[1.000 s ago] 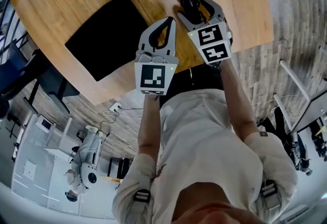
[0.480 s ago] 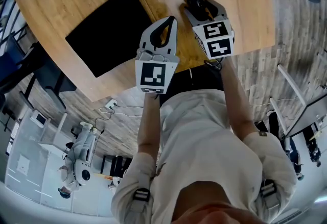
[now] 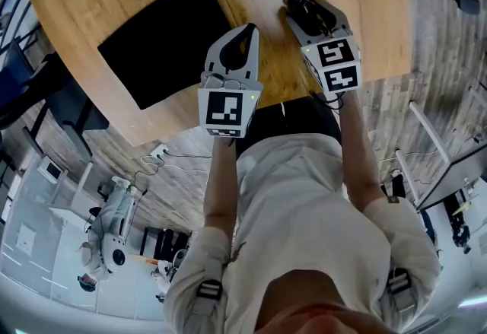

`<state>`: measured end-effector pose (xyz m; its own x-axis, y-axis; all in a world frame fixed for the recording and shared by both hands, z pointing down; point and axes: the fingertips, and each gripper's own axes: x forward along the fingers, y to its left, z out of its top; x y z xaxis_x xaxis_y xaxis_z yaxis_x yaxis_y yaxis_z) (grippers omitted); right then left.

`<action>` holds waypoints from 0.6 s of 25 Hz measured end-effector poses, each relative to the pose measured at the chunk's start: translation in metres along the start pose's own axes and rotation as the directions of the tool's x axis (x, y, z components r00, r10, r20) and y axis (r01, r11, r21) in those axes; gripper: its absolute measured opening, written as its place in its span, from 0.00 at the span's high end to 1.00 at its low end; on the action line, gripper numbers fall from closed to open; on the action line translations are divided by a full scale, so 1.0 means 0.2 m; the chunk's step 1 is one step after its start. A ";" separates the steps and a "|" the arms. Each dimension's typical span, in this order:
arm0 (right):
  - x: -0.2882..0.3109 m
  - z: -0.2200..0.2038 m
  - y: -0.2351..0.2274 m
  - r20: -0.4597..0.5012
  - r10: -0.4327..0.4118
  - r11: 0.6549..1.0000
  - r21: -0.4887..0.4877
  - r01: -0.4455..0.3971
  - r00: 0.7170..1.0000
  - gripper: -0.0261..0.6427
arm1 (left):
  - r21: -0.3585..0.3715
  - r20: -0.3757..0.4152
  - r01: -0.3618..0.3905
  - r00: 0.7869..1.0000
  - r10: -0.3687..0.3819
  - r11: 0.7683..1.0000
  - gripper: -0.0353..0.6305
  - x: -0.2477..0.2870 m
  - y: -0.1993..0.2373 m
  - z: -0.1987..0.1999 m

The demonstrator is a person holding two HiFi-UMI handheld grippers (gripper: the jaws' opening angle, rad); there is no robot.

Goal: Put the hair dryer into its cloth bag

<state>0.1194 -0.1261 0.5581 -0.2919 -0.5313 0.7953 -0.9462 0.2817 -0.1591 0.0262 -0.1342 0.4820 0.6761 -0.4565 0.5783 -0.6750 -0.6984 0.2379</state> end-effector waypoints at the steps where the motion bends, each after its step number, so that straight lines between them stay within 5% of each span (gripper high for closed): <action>1: -0.01 0.00 0.00 -0.003 0.005 1.000 -0.009 -0.005 1.000 0.60 | -0.004 -0.003 -0.010 1.000 0.010 1.000 0.92 -0.01 0.01 -0.01; 15: -0.04 -0.02 0.06 -0.009 0.075 0.990 -0.122 -0.075 0.997 0.60 | -0.066 -0.114 -0.207 0.973 0.198 0.976 0.91 -0.01 0.22 -0.23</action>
<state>0.1120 -0.1155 0.5519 -0.3605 -0.5012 0.7867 -0.8974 0.4162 -0.1462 -0.0176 -0.1385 0.5266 0.4905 -0.5198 0.6994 -0.8183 -0.5508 0.1645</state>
